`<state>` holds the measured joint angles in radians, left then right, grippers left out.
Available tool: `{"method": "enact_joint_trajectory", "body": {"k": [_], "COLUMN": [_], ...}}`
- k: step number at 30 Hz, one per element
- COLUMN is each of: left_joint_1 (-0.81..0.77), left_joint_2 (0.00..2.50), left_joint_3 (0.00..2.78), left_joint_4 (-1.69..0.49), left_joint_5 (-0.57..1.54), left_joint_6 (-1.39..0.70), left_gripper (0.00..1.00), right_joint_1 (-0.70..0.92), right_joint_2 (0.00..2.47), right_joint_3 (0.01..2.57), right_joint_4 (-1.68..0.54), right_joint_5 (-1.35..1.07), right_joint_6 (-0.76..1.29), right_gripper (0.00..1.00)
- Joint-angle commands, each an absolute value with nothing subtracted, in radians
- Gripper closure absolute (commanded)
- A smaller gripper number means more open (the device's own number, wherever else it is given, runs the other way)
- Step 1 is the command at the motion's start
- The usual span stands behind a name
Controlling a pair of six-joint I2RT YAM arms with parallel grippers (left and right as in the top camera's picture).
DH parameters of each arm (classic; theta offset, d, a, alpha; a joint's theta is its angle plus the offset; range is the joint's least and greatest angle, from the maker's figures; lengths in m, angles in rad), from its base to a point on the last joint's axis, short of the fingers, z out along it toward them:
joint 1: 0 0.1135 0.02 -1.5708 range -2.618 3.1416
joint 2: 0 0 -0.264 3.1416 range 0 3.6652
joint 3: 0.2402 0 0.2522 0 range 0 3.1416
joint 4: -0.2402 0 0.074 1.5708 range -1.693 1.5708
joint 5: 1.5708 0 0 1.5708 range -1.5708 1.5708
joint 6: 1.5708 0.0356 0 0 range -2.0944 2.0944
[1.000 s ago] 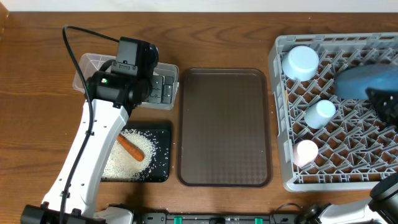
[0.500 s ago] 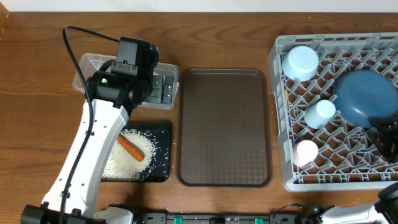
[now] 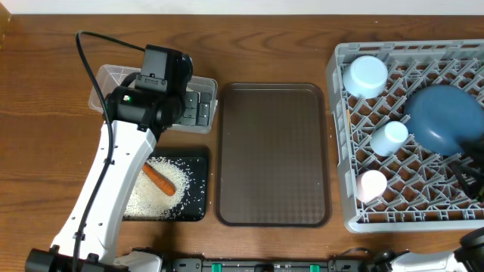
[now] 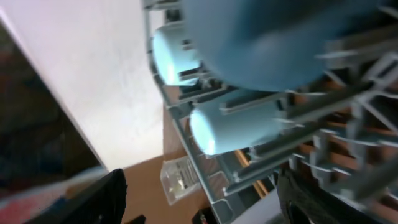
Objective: Sort waste into correct bins and load items into the dishwasher rack
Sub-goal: 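Lower the blue bowl into the rack's right side and release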
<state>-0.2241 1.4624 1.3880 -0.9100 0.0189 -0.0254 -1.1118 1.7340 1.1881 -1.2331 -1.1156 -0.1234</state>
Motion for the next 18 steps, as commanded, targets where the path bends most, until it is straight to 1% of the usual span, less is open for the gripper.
{"method": "enact_joint_trajectory", "body": {"k": [1,5,11,15,17,18], "left_joint_1": [-0.220,-0.220,-0.220,-0.220,-0.220,-0.220], "left_joint_2": [1.464,1.464,1.464,1.464,1.464,1.464], "left_joint_3": [1.391,1.391,1.391,1.391,1.391,1.391], "left_joint_4": [-0.911,-0.911,-0.911,-0.911,-0.911,-0.911], "left_joint_5": [0.007,0.007,0.007,0.007,0.007,0.007], "left_joint_6": [-0.019,-0.019,-0.019,-0.019,-0.019,-0.019], "left_gripper": [0.00,0.00,0.00,0.00,0.00,0.00], "right_joint_1": [-1.033,-0.900,-0.664,-0.469,-0.360,-0.323], "right_joint_2": [1.664,1.582,1.434,1.325,1.276,1.261], "right_joint_3": [1.189,1.219,1.343,1.419,1.431,1.431], "right_joint_4": [-1.232,-1.219,-1.194,-1.158,-1.129,-1.117], "right_joint_5": [-1.209,-1.114,-0.800,-0.476,-0.302,-0.252], "right_joint_6": [-0.231,-0.233,-0.094,0.025,0.057,0.060], "right_gripper": [0.01,0.01,0.01,0.01,0.01,0.01]}}
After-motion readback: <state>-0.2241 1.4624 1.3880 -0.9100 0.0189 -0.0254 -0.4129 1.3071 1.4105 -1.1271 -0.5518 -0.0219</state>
